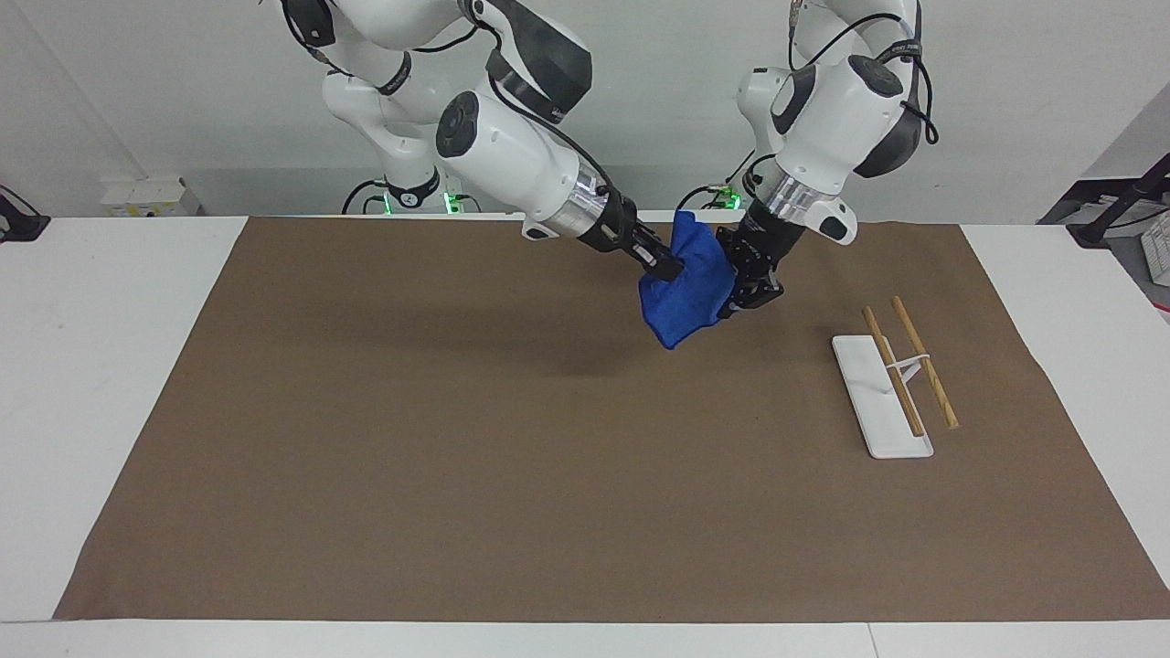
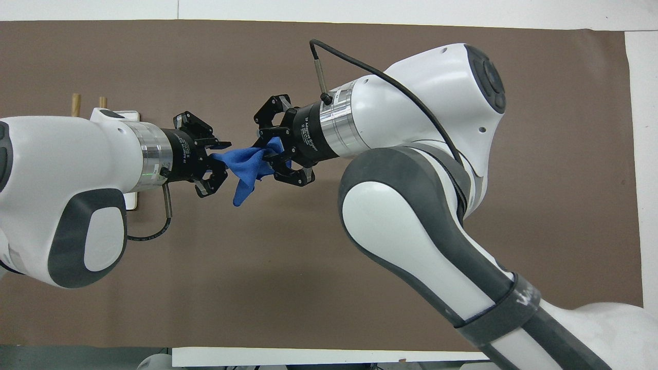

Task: Right arm passes towel to left arm to hang
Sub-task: 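Close the left gripper on the towel beside the right gripper, then open the right gripper and withdraw while the left gripper pulls the towel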

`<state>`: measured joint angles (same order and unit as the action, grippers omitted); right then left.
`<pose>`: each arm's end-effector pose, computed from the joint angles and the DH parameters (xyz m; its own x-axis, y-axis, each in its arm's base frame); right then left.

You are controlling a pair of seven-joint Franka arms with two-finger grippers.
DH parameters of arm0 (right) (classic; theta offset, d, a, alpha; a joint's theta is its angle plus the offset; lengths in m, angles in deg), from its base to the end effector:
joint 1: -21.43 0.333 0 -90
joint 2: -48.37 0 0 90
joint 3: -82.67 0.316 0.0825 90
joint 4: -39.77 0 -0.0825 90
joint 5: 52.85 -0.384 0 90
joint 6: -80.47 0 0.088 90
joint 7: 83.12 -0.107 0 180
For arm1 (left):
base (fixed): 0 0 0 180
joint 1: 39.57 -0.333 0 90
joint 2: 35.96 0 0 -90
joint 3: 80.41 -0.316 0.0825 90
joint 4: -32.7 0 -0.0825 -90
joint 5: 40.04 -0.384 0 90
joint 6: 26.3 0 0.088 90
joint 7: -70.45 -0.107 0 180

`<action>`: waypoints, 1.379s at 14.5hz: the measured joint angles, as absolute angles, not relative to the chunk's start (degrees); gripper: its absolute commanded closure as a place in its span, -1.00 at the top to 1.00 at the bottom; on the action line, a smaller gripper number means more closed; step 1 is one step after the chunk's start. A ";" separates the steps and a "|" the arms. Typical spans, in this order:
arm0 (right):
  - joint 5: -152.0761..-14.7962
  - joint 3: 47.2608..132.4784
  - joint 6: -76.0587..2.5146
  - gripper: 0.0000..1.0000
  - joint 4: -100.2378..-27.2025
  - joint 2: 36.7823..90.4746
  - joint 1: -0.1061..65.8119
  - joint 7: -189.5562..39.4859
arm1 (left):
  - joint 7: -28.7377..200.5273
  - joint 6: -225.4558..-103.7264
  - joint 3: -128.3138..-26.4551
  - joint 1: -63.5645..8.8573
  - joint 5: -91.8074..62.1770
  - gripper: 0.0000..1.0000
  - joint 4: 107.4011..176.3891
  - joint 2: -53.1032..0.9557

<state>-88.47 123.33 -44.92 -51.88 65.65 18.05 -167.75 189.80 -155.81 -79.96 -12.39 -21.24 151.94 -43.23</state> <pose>0.5509 0.3761 0.5397 0.3715 -0.6212 -0.6900 -0.9271 -0.2872 -0.2406 0.4793 -0.2607 0.5155 -0.1655 0.9049 -0.3921 0.9722 0.2165 0.0894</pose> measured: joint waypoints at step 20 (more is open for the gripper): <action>-83.32 123.29 -44.84 1.00 -51.80 65.64 18.04 -164.16 | 189.74 -155.96 -80.11 -13.05 -21.13 -0.99 151.96 -43.23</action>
<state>-83.32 123.29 -44.84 -51.80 65.64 18.04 -164.16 189.74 -155.96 -80.11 -13.05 -21.13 151.96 -43.23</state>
